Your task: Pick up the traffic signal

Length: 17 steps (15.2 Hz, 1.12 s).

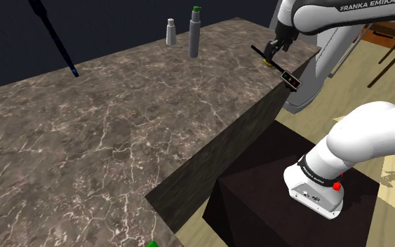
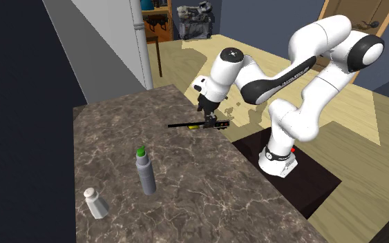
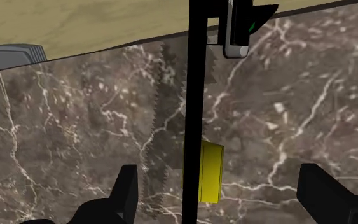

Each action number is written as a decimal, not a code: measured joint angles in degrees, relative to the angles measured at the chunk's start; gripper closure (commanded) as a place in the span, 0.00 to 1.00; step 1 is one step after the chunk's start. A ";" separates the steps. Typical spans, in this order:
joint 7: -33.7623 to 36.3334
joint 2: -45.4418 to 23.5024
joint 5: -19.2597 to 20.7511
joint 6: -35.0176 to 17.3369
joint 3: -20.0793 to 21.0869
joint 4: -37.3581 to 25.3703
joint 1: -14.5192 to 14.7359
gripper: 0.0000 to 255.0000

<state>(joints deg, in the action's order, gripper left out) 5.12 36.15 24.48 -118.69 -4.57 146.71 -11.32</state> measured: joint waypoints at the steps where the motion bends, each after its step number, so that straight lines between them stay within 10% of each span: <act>1: 0.73 -1.27 1.25 -1.92 -0.23 0.16 -0.78 0.00; 9: 3.34 -4.00 4.17 -8.64 -0.82 3.75 -2.27 0.00; 10: 3.52 -4.08 4.29 -9.01 -0.82 4.05 -2.32 1.00; 17: 3.71 -4.20 4.43 -9.40 -0.82 4.28 -2.37 1.00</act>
<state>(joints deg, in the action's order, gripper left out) 8.83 31.94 28.91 -128.10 -5.39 151.00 -13.69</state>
